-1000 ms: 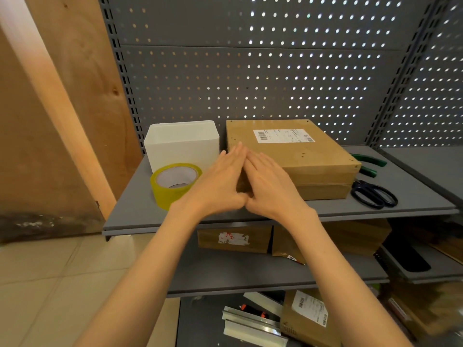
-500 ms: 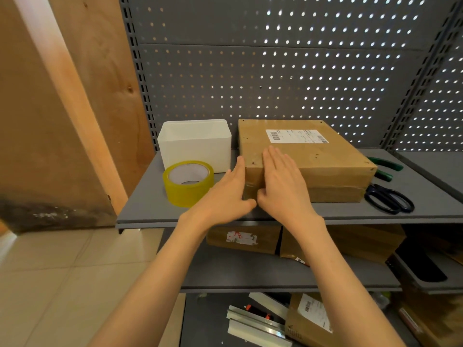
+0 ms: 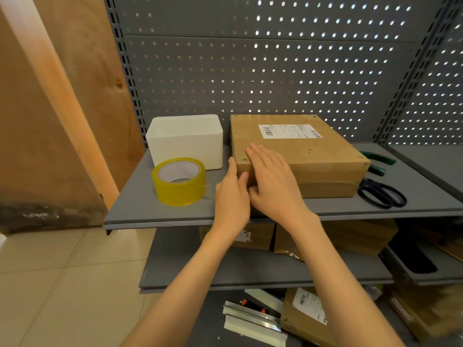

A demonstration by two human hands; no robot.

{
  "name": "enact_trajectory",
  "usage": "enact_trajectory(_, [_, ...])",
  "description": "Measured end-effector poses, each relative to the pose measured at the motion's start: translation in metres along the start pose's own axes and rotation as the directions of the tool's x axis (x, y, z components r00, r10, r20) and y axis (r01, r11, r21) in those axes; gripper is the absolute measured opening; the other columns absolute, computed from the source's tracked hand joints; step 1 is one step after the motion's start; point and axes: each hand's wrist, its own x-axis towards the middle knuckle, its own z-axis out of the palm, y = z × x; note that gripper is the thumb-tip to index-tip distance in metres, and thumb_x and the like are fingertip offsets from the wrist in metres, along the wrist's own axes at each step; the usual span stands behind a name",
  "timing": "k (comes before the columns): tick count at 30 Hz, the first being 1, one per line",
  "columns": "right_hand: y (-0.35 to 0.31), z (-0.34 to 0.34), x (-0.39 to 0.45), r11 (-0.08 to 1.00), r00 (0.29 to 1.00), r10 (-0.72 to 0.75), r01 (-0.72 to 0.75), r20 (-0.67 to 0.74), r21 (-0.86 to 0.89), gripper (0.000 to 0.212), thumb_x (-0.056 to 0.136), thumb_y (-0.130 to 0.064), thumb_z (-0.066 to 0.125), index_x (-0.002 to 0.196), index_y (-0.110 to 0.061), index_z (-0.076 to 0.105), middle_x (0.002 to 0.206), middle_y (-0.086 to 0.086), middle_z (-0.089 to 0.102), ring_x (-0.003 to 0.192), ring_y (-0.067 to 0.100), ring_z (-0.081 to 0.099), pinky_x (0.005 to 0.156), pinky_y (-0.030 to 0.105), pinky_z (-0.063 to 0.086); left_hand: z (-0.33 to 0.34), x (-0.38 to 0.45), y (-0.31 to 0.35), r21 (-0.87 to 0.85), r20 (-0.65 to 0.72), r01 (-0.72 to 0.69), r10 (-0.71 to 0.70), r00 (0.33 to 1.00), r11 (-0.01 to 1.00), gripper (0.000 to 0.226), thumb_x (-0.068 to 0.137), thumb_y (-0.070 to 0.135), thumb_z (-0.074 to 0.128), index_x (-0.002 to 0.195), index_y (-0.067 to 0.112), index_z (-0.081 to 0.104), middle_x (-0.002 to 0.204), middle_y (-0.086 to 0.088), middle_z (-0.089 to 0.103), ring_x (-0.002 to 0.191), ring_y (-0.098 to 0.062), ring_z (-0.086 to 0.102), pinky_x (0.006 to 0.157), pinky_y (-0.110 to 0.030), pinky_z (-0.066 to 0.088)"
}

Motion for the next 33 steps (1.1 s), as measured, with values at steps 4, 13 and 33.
enact_trajectory(4, [0.003, 0.004, 0.000, 0.999, 1.000, 0.012, -0.011, -0.010, 0.039, 0.064, 0.088, -0.015, 0.047, 0.147, -0.008, 0.023, 0.155, 0.006, 0.019, 0.144, 0.017, 0.013, 0.113, 0.024, -0.003, 0.002, -0.006, -0.007, -0.024, -0.144, -0.038, 0.034, 0.989, 0.999, 0.044, 0.097, 0.024, 0.047, 0.140, 0.014, 0.042, 0.105, -0.006, 0.069, 0.094, -0.017, 0.062, 0.082, -0.029, 0.050])
enact_trajectory(13, [0.003, -0.017, -0.005, 0.916, 0.999, 0.041, -0.041, 0.008, 0.400, 0.049, 0.096, -0.015, 0.042, 0.144, -0.018, 0.032, 0.151, -0.004, 0.031, 0.140, 0.007, 0.022, 0.113, 0.021, 0.010, -0.026, 0.025, 0.006, 0.007, 0.117, -0.005, 0.004, 0.993, 1.000, 0.054, 0.095, 0.024, 0.051, 0.140, 0.000, 0.033, 0.140, -0.011, 0.046, 0.133, -0.023, 0.039, 0.108, -0.045, 0.036])
enact_trajectory(33, [0.003, 0.000, -0.010, 0.991, 0.997, -0.040, 0.047, -0.059, 0.122, 0.057, 0.093, -0.006, 0.044, 0.146, -0.018, 0.026, 0.154, 0.002, 0.023, 0.144, 0.014, 0.010, 0.113, 0.023, -0.005, -0.018, 0.002, 0.004, 0.141, -0.259, -0.145, 0.178, 0.949, 0.979, 0.025, 0.089, 0.028, 0.061, 0.107, 0.014, 0.071, 0.094, -0.004, 0.074, 0.081, -0.009, 0.065, 0.064, -0.012, 0.044])
